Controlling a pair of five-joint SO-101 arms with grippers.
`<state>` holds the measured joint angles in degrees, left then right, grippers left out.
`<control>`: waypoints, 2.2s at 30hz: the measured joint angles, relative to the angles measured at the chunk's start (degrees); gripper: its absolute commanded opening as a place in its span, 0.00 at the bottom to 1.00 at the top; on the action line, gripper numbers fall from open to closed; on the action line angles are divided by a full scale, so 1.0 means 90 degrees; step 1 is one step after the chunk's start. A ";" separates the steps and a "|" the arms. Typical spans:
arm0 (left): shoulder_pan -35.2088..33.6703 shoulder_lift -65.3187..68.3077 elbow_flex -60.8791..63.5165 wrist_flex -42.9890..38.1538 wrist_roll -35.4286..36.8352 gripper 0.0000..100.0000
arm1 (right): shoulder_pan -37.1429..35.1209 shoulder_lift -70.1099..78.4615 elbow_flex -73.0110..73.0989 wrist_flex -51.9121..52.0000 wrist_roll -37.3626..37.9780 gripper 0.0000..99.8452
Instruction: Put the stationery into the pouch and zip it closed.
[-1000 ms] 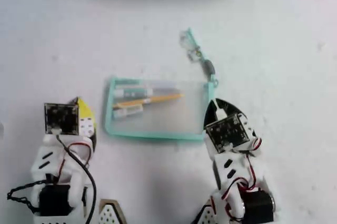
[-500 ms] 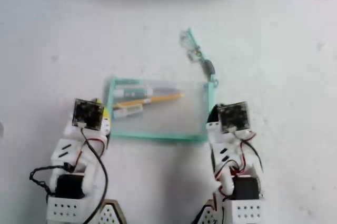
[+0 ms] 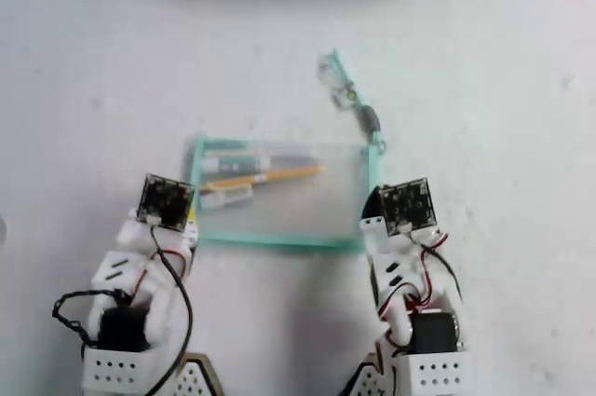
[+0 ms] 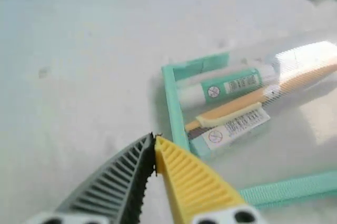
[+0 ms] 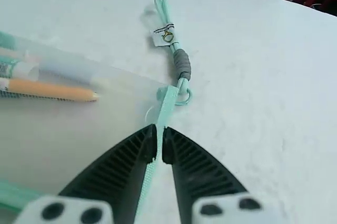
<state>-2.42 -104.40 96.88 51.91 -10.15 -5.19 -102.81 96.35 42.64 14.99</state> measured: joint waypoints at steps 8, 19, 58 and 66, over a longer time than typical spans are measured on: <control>0.0000 0.0000 0.0000 0.1475 0.0000 0.02 | 0.0000 0.0000 0.0000 0.0440 0.0000 0.02; 0.0000 0.0000 0.0000 0.2364 0.0000 0.02 | 0.0000 0.0000 0.0000 0.3126 -0.0020 0.02; 0.0000 0.0000 0.0000 0.2364 0.0000 0.02 | -0.0576 -0.0010 0.0000 0.3292 -0.0821 0.02; 0.0000 0.0000 0.0000 0.2364 0.0000 0.02 | -0.0576 -0.0010 0.0000 0.3292 -0.0684 0.02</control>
<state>-2.42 -104.40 96.88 73.19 -10.15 -10.37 -102.90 96.35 72.26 8.84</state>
